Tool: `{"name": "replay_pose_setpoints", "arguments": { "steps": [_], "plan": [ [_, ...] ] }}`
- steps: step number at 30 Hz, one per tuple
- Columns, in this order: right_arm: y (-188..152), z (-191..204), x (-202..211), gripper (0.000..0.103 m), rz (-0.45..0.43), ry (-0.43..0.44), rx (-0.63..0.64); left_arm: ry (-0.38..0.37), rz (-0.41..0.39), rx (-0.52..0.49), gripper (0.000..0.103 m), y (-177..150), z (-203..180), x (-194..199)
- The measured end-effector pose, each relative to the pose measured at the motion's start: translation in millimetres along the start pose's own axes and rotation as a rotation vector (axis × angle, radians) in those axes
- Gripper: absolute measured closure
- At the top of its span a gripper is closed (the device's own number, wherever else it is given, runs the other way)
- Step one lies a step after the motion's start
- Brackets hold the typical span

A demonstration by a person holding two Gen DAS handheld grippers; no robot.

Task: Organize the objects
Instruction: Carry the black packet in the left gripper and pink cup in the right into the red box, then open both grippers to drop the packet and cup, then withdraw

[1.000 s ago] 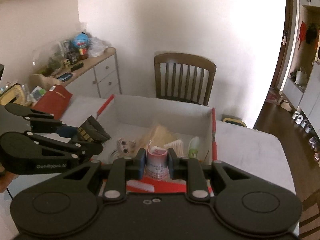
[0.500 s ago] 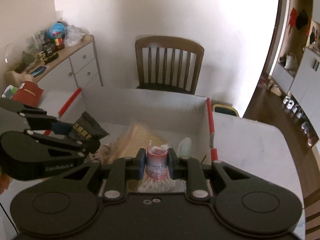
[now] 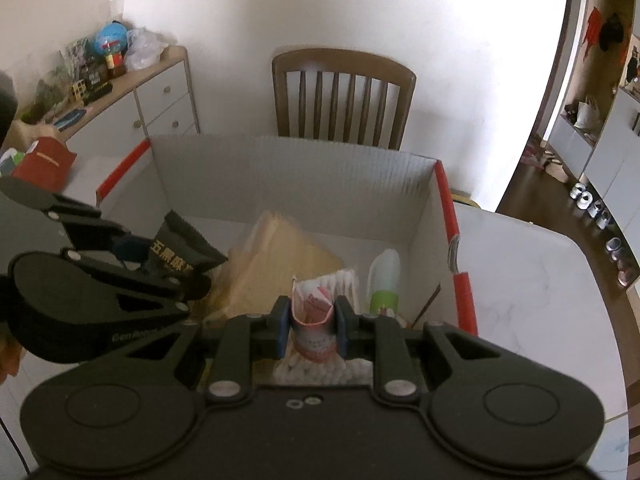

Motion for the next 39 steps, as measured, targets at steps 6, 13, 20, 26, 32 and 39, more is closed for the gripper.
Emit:
{"name": "replay_pose_setpoints", "arguments": {
  "steps": [6, 13, 20, 26, 32, 39],
  "plan": [
    [-2.2, 0.5, 5.1, 0.078, 0.004, 0.013, 0.02, -0.002, 0.015, -0.022, 0.068, 1.7, -5.6, -1.1],
    [-6.8, -1.4, 19.6, 0.067, -0.019, 0.037, 0.026, -0.015, -0.011, 0.012, 0.043, -4.6, 0.6, 12.7],
    [-8.3, -6.3, 46.3, 0.049, -0.073, 0.059, 0.02, -0.086, -0.048, 0.094, 0.037, -12.7, 12.6, 38.7],
    [-8.0, -5.7, 71.4, 0.046, -0.114, 0.071, 0.026, -0.119, -0.097, 0.111, 0.037, -23.3, 13.6, 66.3],
    [-10.5, -2.1, 92.6, 0.044, -0.138, 0.081, 0.042, -0.156, -0.138, 0.149, 0.037, -31.3, 15.1, 92.0],
    [-18.2, 1.8, 115.5, 0.04, -0.163, 0.099, 0.041, -0.208, -0.171, 0.168, 0.037, -42.0, 12.2, 119.7]
  ]
}}
Point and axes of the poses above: each gripper's, at about its wrist camera, not at the fingertips, and x roughly against the way its jaws point, z to its left, y to its top, the point moved 1 cm from there along -x, roughly the way its jaws point, and after that the axes turned 14 degrees about x, right-handed, at the moved point
